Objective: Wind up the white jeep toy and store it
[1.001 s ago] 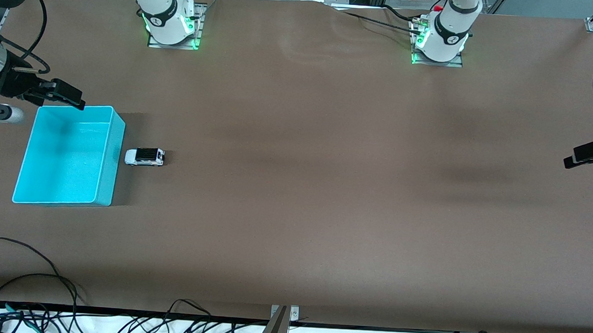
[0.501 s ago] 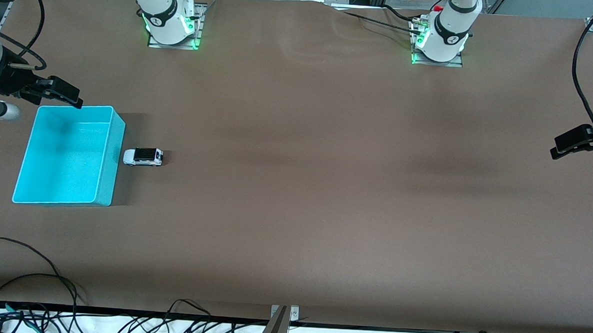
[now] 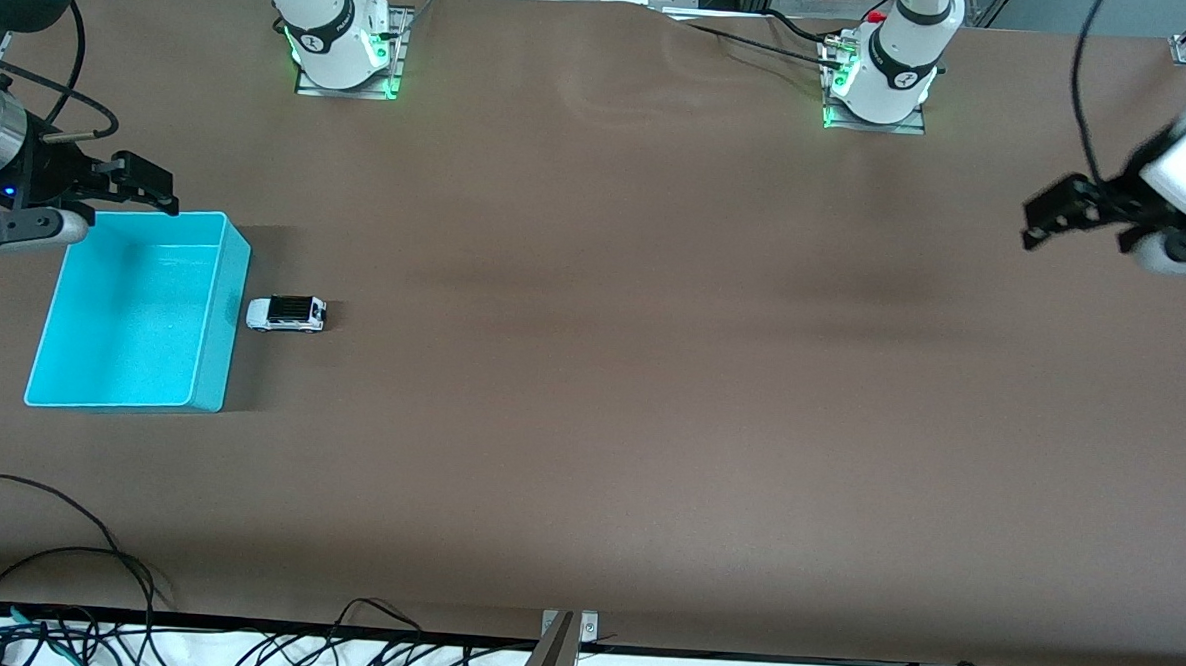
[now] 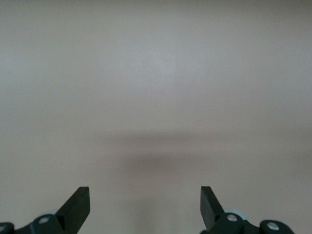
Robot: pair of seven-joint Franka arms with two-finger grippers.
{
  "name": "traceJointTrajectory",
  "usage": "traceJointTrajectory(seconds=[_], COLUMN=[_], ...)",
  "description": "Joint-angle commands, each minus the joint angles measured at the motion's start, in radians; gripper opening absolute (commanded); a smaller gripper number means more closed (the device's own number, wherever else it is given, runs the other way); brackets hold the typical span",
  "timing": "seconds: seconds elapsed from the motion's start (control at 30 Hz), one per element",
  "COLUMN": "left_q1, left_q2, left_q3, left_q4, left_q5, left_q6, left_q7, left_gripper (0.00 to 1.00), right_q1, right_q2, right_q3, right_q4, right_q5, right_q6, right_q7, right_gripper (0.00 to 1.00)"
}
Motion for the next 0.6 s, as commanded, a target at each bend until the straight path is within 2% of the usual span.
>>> traceJointTrajectory(seconds=[0.0, 0.1, 0.17, 0.37, 0.57], left_q1=[-0.054, -0.120, -0.155, -0.154, -0.163], left_q2=[-0.146, -0.195, -0.215, -0.211, -0.202], left_q3=[0.090, 0.193, 0.231, 0.250, 0.265], left_q4=[-0.191, -0.257, -0.280, -0.282, -0.276], left_q5=[-0.064, -0.121, -0.121, -0.081, -0.076], left_q6=[0.108, 0.137, 0.138, 0.175, 0.177], left_q7=[0.014, 0.020, 0.054, 0.302, 0.307], left_gripper=[1.00, 1.00, 1.00, 1.00, 1.00], right_q1=[-0.004, -0.007, -0.009, -0.007, -0.009], right_q2=[0.024, 0.040, 0.054, 0.099, 0.137], right_q3=[-0.002, -0.004, -0.005, -0.007, -0.007], right_q4=[0.007, -0.006, -0.003, -0.010, -0.035], right_q5=[0.006, 0.007, 0.007, 0.006, 0.010], right_q6=[-0.012, -0.008, -0.003, -0.002, 0.044], right_q7=[-0.188, -0.314, -0.383, -0.611, -0.808], right_gripper=[1.00, 1.00, 1.00, 1.00, 1.00])
